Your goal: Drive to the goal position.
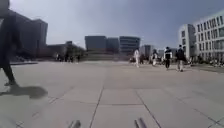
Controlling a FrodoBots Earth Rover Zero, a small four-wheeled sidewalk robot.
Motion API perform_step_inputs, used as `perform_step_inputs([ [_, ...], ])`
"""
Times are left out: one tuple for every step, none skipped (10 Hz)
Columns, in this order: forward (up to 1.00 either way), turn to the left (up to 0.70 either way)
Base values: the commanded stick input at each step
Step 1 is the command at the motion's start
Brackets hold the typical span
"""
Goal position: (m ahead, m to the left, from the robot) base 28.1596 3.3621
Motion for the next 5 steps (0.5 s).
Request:
perform_step_inputs([
  [0.70,0.01],
  [0.70,0.01],
  [0.70,0.01],
  [0.70,0.01],
  [0.70,0.01],
])
